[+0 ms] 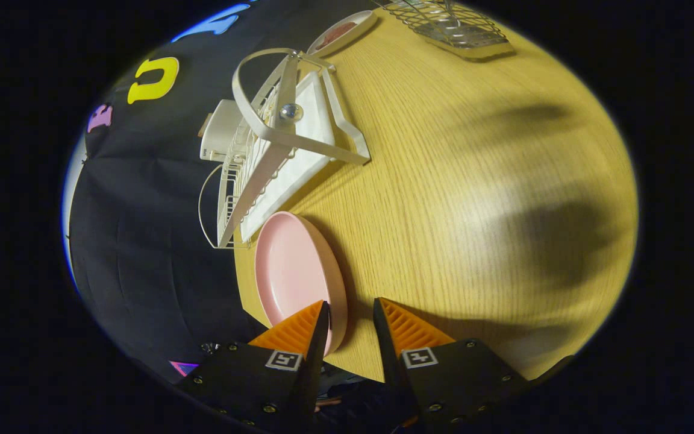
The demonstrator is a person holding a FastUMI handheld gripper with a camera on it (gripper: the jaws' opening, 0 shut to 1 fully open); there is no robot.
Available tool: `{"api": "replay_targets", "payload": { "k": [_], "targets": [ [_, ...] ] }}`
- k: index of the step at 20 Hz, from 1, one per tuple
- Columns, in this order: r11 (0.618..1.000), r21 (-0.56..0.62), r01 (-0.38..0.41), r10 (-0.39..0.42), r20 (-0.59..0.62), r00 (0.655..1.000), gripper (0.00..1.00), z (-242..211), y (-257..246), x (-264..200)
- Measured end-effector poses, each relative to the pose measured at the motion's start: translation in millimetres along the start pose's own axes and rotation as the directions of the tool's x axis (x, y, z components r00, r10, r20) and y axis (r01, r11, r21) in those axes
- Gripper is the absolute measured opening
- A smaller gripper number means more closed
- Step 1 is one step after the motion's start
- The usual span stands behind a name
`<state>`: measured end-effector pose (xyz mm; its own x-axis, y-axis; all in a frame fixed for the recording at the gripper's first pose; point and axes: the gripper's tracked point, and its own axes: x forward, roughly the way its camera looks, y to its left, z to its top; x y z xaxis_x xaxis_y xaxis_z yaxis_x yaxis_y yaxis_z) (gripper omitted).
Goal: Take the plate from the dish rack, then take the spoon from the basket and place it into the plate.
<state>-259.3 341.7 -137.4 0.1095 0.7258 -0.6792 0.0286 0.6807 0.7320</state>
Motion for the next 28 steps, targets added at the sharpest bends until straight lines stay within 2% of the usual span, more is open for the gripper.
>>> {"api": "replay_targets", "payload": {
  "k": [1, 3, 5, 6, 8, 10, 13, 16, 21, 24, 25, 27, 28],
  "targets": [
    [1.000, -0.020, 0.005, -0.005, 0.038, 0.999, 0.50, 7.4, -1.3, -8.2],
    [0.999, -0.041, 0.019, -0.013, 0.134, 0.991, 0.50, 31.8, -1.4, -29.4],
    [0.996, -0.059, 0.070, -0.050, 0.280, 0.959, 0.50, 66.6, -5.9, -57.0],
    [0.992, -0.063, 0.107, -0.078, 0.360, 0.930, 0.50, 86.8, -9.6, -75.1],
    [0.980, -0.059, 0.189, -0.132, 0.518, 0.845, 0.50, 124.9, -15.6, -115.4],
    [0.966, -0.010, 0.258, -0.192, 0.639, 0.745, 0.50, 154.4, -21.3, -149.4],
    [0.943, 0.066, 0.327, -0.264, 0.748, 0.609, 0.50, 182.2, -28.0, -186.4],
    [0.924, 0.135, 0.357, -0.318, 0.790, 0.525, 0.50, 199.6, -36.2, -199.9],
    [0.919, 0.267, 0.291, -0.375, 0.824, 0.426, 0.50, 225.5, -51.3, -197.8],
    [0.907, 0.352, 0.231, -0.418, 0.816, 0.400, 0.50, 244.3, -70.0, -189.3],
    [0.906, 0.367, 0.210, -0.421, 0.817, 0.393, 0.31, 248.0, -69.6, -192.3],
    [0.903, 0.392, 0.178, -0.430, 0.817, 0.384, 0.29, 259.8, -72.4, -190.9],
    [0.906, 0.389, 0.170, -0.424, 0.815, 0.394, 0.17, 267.8, -72.3, -185.8]
  ]
}}
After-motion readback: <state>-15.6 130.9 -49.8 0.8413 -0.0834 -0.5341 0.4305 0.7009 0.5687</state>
